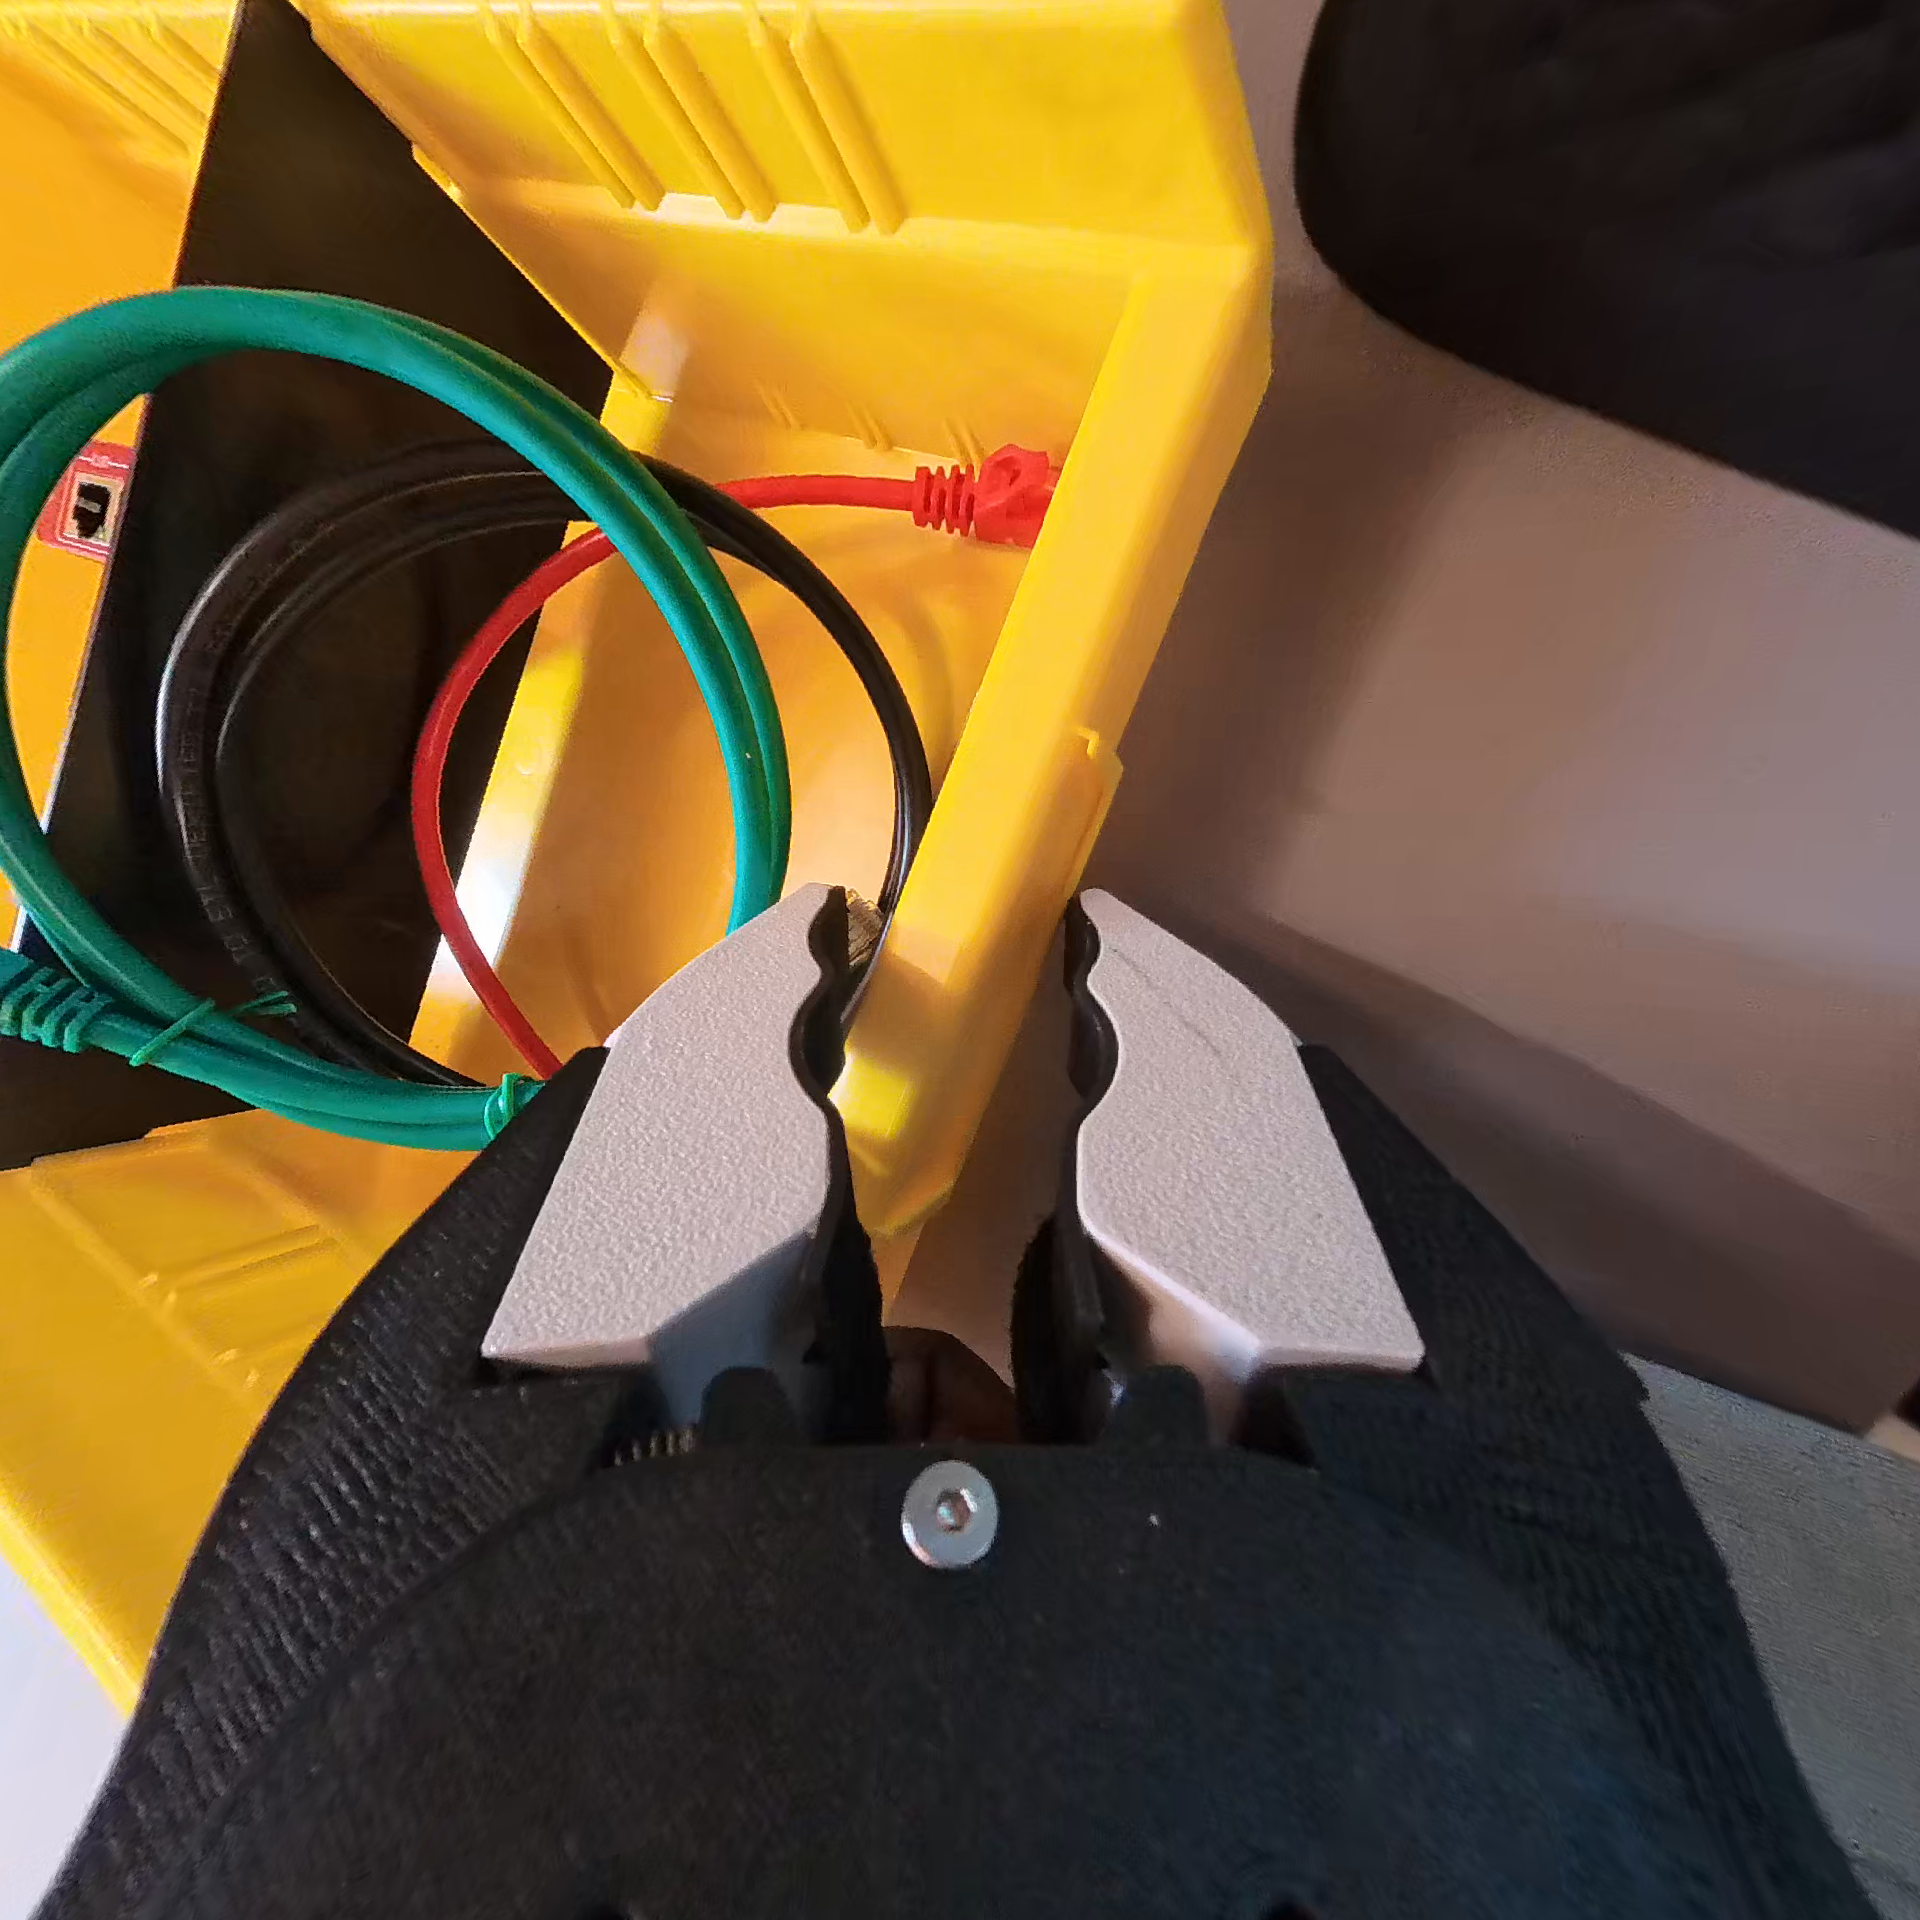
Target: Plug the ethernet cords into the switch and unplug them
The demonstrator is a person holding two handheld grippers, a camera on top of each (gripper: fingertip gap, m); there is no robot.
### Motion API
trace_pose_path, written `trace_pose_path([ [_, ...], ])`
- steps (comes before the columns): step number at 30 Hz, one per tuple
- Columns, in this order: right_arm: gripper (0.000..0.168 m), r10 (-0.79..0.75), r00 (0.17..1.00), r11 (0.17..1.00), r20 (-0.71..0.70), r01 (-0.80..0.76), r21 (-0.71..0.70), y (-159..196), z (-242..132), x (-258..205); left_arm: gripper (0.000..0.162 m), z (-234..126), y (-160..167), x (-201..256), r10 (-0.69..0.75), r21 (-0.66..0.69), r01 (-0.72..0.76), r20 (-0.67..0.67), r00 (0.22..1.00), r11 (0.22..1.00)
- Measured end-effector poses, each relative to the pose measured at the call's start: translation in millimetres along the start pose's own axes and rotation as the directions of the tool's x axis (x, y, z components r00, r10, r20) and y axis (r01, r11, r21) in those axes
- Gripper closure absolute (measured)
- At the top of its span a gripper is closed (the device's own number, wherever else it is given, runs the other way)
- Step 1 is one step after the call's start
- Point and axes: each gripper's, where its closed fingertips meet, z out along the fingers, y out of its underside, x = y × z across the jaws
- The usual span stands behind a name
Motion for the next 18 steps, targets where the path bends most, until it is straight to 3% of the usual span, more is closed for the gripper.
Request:
trace_pose_path([
  [12,0.131,0.011,1.000,0.999,0.015,-0.010,-0.034,25,-20,-12,0.124,-27,32,7,-0.028,-0.020,0.029,0.018,0.999,0.999],
  [15,0.126,0.036,0.998,0.999,0.053,-0.036,-0.008,22,-25,-20,0.127,-40,22,9,-0.092,0.050,0.091,0.011,0.996,0.995],
  [18,0.125,0.047,0.997,0.992,0.056,-0.053,0.113,6,-37,-23,0.125,-62,-3,10,-0.143,0.191,0.145,-0.023,0.989,0.971],
])
